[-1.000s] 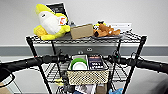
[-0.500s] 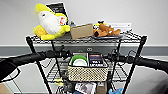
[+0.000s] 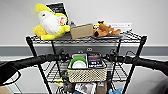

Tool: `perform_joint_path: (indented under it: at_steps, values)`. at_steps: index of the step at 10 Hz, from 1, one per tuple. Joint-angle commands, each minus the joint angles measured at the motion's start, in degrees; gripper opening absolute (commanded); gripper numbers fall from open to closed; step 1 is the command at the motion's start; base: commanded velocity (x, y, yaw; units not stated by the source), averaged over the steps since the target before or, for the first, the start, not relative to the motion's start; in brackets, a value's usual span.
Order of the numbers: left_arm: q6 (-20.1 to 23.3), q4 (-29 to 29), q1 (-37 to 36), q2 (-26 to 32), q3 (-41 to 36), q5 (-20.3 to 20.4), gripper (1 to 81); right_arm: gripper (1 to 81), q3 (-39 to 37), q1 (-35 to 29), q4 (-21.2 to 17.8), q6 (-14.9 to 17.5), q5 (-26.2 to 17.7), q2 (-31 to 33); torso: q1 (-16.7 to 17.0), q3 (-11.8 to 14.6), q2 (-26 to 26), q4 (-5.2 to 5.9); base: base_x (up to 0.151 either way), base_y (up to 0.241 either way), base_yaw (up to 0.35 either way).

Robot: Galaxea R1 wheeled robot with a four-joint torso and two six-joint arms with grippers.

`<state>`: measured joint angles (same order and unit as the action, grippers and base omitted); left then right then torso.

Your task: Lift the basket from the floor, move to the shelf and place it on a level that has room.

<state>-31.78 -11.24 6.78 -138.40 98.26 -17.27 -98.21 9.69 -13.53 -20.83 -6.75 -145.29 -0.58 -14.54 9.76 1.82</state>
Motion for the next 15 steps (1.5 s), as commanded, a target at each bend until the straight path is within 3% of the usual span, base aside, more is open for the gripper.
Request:
perform_joint_path:
  at_steps: [1, 2, 5, 10, 15]
  values:
    - [-0.12, -0.54, -11.92, -0.66, -3.06, 2.42, 1.0, 1.0, 2.85, -10.08, 0.08, -0.17, 0.86, -1.09, 0.0, 0.0, 0.0, 0.0, 0.0, 0.0, 0.0]
    - [-0.12, -0.54, -11.92, -0.04, -4.12, 2.42, 81.1, 81.1, 3.12, -9.9, 0.26, -0.08, 0.87, -0.82, 0.0, 0.0, 0.0, 0.0, 0.0, 0.0, 0.0]
    - [-0.12, -0.54, -11.65, 3.55, -7.98, 2.42, 81.1, 81.1, 4.79, -9.29, 0.17, -0.17, 0.95, 1.02, 0.0, 0.0, 0.0, 0.0, 0.0, 0.0, 0.0]
    - [-0.04, 1.75, -7.7, 15.42, -19.67, 2.95, 81.1, 81.1, 16.3, -6.21, 0.26, 0.0, 2.1, 12.18, -0.02, 0.0, 0.0, 0.0, 0.0, 0.0, 0.0]
    - [1.02, 3.94, -1.38, 24.56, -29.78, 3.3, 81.1, 81.1, 27.72, -1.65, 0.26, 0.71, 6.49, 23.87, 0.0, 0.02, 0.02, 0.0, 0.0, 0.0, 0.0]
